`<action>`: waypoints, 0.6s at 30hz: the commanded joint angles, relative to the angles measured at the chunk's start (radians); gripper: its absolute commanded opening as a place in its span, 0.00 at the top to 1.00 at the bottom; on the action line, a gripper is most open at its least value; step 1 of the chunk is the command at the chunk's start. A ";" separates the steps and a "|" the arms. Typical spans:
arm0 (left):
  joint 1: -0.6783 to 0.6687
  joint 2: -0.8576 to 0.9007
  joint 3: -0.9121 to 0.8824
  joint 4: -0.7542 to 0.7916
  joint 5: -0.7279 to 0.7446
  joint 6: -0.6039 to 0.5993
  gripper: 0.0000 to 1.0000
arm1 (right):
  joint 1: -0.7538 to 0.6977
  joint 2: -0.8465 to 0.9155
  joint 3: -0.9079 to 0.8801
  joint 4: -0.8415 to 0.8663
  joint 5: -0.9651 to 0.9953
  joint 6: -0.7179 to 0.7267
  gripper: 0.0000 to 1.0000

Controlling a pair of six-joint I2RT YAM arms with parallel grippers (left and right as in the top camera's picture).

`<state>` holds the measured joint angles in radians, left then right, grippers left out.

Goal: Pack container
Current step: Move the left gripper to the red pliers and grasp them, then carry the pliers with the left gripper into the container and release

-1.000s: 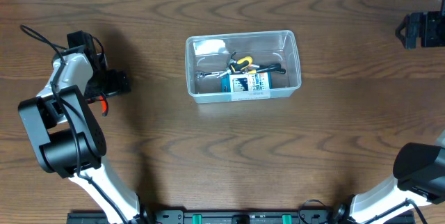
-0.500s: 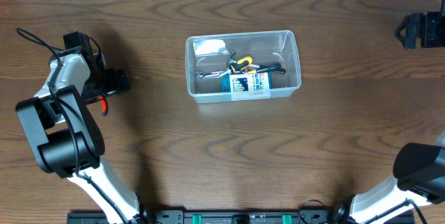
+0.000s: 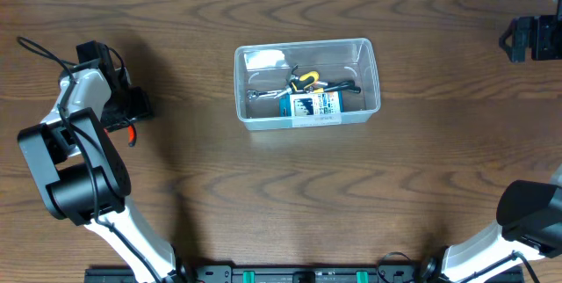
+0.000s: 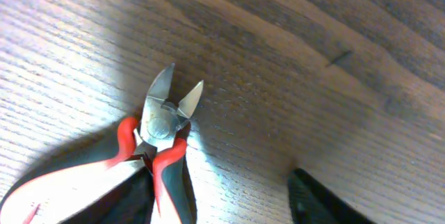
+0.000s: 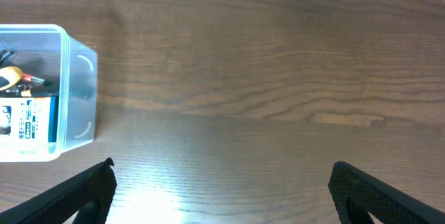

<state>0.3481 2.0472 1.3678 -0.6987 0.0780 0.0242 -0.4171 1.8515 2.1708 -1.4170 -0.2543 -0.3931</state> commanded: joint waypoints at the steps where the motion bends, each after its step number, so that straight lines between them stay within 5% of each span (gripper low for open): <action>1: 0.000 0.055 -0.018 -0.007 0.046 0.004 0.56 | 0.005 0.000 0.005 -0.002 -0.005 0.011 0.01; 7: 0.000 0.055 -0.018 -0.007 0.046 0.004 0.60 | 0.005 0.000 0.005 -0.001 -0.005 0.011 0.01; 12: 0.000 0.055 -0.018 -0.007 0.046 0.004 0.79 | 0.005 0.000 0.005 0.000 -0.005 0.011 0.01; 18: 0.000 0.055 -0.018 -0.013 0.046 0.004 0.81 | 0.005 0.000 0.005 0.000 -0.005 0.011 0.01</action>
<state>0.3500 2.0476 1.3678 -0.6991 0.0826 0.0261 -0.4171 1.8515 2.1712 -1.4166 -0.2543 -0.3931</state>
